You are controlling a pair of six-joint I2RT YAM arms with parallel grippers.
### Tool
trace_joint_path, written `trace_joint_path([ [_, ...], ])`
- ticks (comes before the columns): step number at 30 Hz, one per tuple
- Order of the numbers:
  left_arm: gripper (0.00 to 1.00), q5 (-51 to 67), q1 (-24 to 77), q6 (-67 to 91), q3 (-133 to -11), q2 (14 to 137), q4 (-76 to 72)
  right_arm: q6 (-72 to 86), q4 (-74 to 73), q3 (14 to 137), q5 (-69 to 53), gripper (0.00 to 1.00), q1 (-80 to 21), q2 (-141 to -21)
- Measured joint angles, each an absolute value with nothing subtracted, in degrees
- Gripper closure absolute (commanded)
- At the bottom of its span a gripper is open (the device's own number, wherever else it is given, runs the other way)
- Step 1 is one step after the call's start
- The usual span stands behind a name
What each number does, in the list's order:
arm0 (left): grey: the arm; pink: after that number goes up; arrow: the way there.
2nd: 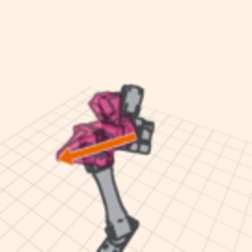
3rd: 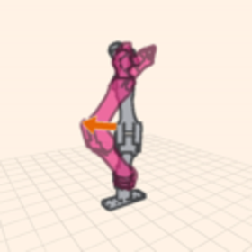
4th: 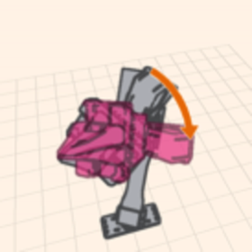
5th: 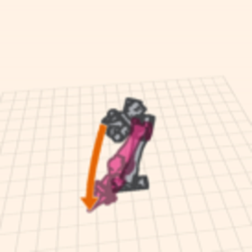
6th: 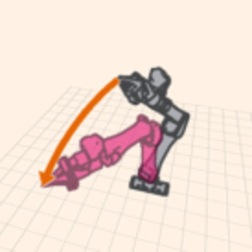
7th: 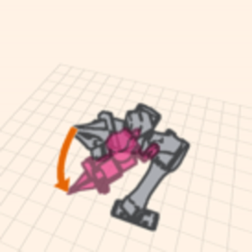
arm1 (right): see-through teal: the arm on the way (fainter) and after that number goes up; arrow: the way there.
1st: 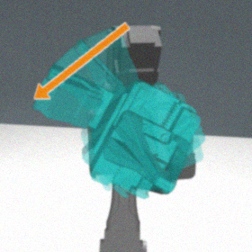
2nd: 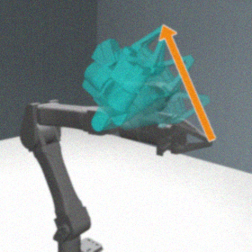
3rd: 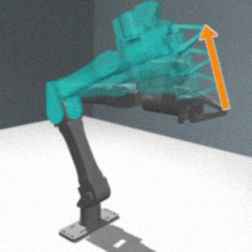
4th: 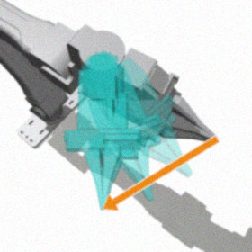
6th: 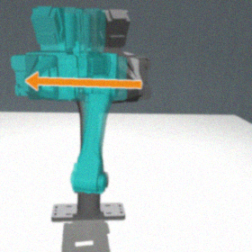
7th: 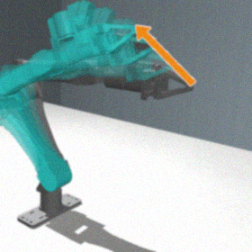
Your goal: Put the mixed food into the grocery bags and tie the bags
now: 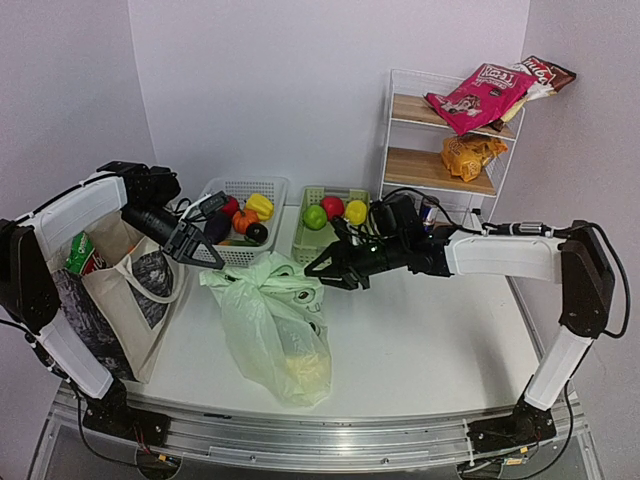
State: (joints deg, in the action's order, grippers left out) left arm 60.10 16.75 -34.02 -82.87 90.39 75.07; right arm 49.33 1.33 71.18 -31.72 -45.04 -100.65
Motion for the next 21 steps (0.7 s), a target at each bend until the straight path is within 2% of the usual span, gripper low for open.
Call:
trace_joint_path([
  [6,0.56,54.78,16.88,-35.72,-83.63,90.39,75.22,50.50,1.90,73.29,-33.15,0.60,-45.04,-103.42],
  [9,0.53,49.59,16.88,-37.59,-84.44,90.22,75.46,50.95,2.11,74.13,-33.52,0.60,-45.04,-104.83],
  [13,0.51,44.69,16.88,-40.59,-84.39,88.93,75.63,51.37,2.11,74.85,-34.12,0.72,-45.04,-106.07],
  [21,0.49,44.68,16.93,-43.86,-83.03,85.02,76.43,52.17,2.25,76.25,-35.69,1.00,-45.04,-106.94],
])
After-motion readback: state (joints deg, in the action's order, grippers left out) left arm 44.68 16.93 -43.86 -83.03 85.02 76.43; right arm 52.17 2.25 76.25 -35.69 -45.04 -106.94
